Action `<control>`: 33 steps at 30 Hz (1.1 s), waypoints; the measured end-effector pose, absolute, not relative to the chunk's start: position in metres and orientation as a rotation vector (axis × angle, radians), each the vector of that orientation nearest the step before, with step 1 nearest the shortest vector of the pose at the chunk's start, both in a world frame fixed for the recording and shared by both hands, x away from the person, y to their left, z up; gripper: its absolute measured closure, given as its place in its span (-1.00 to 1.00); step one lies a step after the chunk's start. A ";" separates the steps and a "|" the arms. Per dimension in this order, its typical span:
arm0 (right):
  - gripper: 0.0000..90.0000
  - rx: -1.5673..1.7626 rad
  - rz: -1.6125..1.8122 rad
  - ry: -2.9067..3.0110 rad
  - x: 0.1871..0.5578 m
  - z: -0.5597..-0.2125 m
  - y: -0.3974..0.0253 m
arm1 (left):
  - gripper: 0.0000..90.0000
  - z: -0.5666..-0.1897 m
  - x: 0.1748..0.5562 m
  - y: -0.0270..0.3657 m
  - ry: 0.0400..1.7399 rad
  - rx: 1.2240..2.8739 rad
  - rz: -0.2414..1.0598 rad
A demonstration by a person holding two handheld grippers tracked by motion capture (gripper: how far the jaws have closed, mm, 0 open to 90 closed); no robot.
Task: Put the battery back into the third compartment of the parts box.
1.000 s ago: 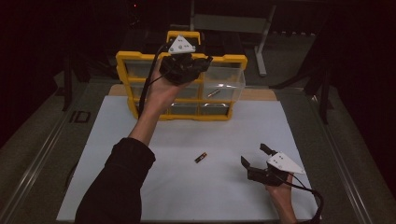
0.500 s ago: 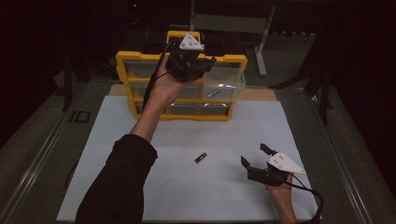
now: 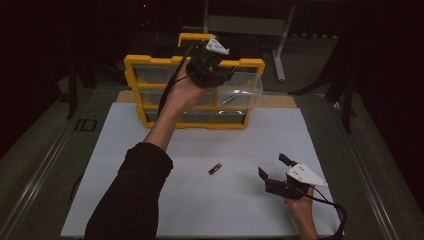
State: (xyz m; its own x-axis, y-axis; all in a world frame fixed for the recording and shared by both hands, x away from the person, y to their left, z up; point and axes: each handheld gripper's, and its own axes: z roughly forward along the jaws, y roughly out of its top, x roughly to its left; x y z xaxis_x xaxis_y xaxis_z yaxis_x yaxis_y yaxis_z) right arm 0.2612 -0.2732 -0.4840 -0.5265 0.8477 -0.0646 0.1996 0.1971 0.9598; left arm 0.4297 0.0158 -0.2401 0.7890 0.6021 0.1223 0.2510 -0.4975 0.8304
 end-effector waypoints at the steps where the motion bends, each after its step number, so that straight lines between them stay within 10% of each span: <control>1: -0.74 0.975 1.355 1.862 0.261 -0.484 -0.273 | 0.70 -0.240 0.430 0.016 0.636 2.100 0.502; 13: -0.74 0.974 1.355 1.860 0.261 -0.484 -0.273 | 0.67 -0.244 0.433 0.011 0.671 2.117 0.508; 24: -0.74 0.976 1.356 1.859 0.261 -0.484 -0.273 | -0.50 -0.245 0.432 0.029 0.755 2.014 0.444; 33: -0.74 0.973 1.354 1.861 0.261 -0.484 -0.273 | -0.75 -0.254 0.429 0.042 0.725 2.061 0.331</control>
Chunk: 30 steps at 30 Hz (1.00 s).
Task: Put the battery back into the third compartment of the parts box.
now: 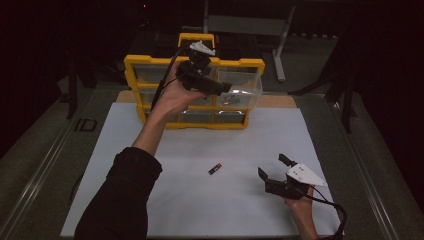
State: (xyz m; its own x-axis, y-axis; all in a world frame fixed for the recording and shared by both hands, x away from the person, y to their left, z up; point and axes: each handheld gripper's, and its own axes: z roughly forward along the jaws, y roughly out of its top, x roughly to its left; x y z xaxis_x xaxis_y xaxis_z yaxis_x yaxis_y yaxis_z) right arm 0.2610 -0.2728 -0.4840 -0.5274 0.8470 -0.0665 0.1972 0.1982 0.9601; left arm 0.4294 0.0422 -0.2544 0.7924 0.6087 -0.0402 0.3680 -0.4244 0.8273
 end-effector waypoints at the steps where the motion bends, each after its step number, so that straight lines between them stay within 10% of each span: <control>1: -0.74 0.973 1.355 1.861 0.261 -0.484 -0.273 | -0.77 -0.255 0.429 0.043 0.717 2.059 0.325; 30: -0.74 0.975 1.354 1.864 0.261 -0.485 -0.272 | -0.96 -0.274 0.410 0.064 0.645 2.050 0.248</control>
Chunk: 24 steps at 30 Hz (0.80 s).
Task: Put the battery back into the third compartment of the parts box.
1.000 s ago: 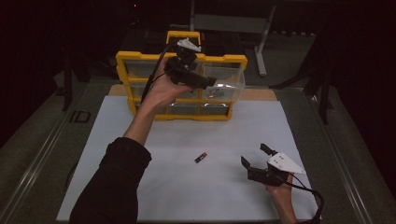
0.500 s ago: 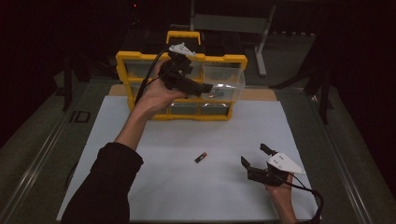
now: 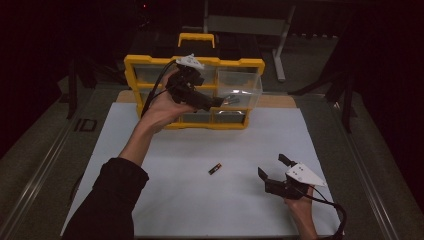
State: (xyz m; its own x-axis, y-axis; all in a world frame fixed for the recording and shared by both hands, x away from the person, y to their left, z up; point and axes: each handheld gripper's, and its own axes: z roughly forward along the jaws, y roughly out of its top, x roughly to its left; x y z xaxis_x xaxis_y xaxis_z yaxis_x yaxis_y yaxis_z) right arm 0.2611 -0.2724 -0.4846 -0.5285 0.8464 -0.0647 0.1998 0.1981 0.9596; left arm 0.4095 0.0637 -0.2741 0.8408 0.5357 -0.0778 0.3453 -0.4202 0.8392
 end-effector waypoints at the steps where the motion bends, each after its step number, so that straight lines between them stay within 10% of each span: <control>1: -0.74 0.975 1.354 1.863 0.261 -0.485 -0.272 | -0.96 -0.275 0.409 0.064 0.642 2.051 0.244; 24: -0.74 0.981 1.359 1.856 0.260 -0.484 -0.273 | -0.94 -0.319 0.396 0.059 0.624 2.085 0.192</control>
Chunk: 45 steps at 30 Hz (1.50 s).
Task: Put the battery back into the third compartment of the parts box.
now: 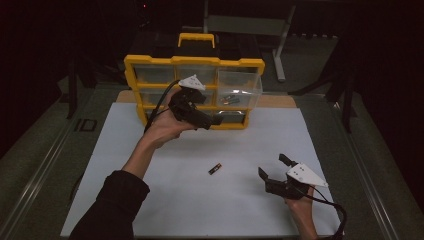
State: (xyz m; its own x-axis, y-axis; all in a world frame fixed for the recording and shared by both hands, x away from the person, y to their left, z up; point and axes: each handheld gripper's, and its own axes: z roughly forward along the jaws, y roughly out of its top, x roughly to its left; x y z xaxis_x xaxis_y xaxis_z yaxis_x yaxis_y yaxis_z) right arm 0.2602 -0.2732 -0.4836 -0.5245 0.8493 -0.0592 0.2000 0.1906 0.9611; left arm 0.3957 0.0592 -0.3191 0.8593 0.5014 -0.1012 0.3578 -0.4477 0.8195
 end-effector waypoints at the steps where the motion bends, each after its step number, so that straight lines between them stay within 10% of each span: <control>1: -0.74 0.981 1.359 1.857 0.260 -0.484 -0.273 | -0.94 -0.321 0.395 0.058 0.624 2.089 0.188; 45: -0.74 0.981 1.363 1.855 0.260 -0.483 -0.273 | -0.93 -0.403 0.383 0.037 0.657 2.255 0.128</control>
State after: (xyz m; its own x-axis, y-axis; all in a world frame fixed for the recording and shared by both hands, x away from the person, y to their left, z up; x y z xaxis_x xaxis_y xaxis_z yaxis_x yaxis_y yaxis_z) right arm 0.2599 -0.2729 -0.4833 -0.5255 0.8489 -0.0574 0.1991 0.1883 0.9617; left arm 0.3832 0.0367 -0.4032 0.8621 0.4949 -0.1092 0.4177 -0.5717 0.7062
